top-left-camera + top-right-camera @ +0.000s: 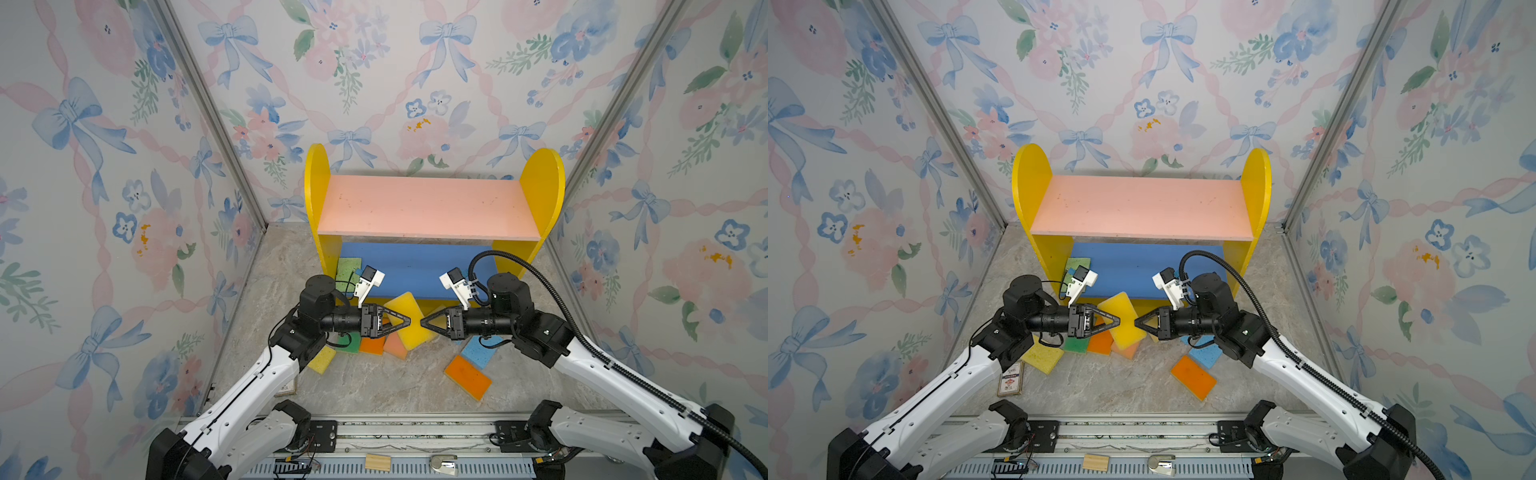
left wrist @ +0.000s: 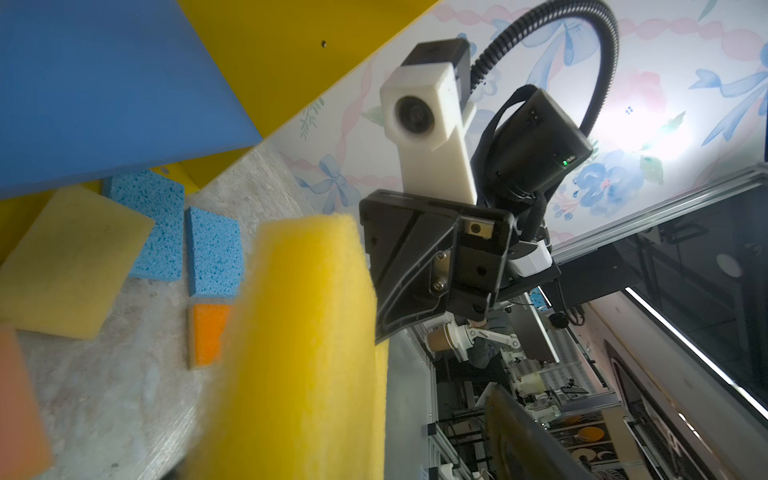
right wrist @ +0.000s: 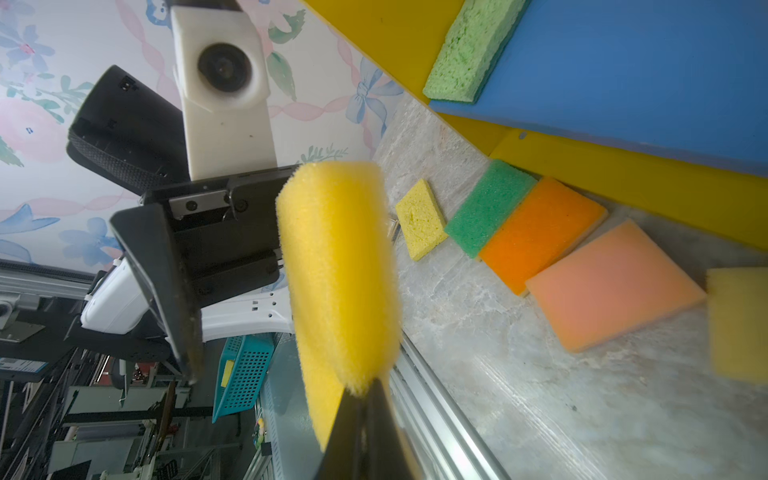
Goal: Place and organize the cleaning sponges onto the shelf
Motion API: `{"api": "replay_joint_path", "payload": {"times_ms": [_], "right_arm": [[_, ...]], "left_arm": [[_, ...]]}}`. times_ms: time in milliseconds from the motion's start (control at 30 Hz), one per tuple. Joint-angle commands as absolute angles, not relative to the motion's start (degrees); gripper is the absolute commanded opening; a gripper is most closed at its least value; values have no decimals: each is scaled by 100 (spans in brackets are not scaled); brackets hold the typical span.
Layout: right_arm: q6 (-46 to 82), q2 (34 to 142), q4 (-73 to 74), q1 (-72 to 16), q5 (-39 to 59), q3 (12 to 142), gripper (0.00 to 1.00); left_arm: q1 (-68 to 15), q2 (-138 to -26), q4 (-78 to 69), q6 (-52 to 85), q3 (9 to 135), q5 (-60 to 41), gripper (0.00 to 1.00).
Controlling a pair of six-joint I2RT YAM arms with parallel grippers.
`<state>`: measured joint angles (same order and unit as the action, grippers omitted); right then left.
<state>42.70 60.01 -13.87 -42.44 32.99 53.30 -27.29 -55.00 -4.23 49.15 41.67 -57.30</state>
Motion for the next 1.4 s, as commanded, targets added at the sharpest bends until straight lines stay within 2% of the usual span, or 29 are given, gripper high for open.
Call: {"api": "replay_joint_path", "payload": {"times_ms": [0, 100, 233, 333, 533, 700, 933, 1300, 1367], "right_arm": [[4678, 5971, -1332, -4072, 2618, 5233, 5], [5116, 6096, -1384, -4014, 1988, 5221, 5], [5608, 6526, -935, -4144, 1343, 5227, 6], [5863, 6998, -567, -4321, 945, 5367, 6], [6129, 8202, -35, -4561, 529, 6033, 6], [6397, 9025, 421, -4609, 533, 6532, 5], [6509, 9864, 536, -4623, 653, 7192, 5], [6564, 10439, 521, -4589, 777, 7610, 9], [6590, 10514, 553, -4557, 863, 7652, 12]], "left_arm": [[-2490, -5324, -103, 4630, 4071, -5320, 98], [-2126, -4938, 454, 4294, 4061, -4561, 98], [-2004, -4177, 1532, 4040, 4078, -2373, 98], [-2004, -3687, 2137, 3992, 4012, -1177, 98], [-1998, -3263, 3071, 3504, 4261, 134, 98], [-1984, -3302, 3190, 3221, 4301, 380, 98], [-1842, -3388, 3208, 3122, 4291, 235, 98], [-1539, -3401, 3217, 2979, 4263, -212, 98], [-1508, -3401, 3217, 2962, 4277, -246, 98]]}}
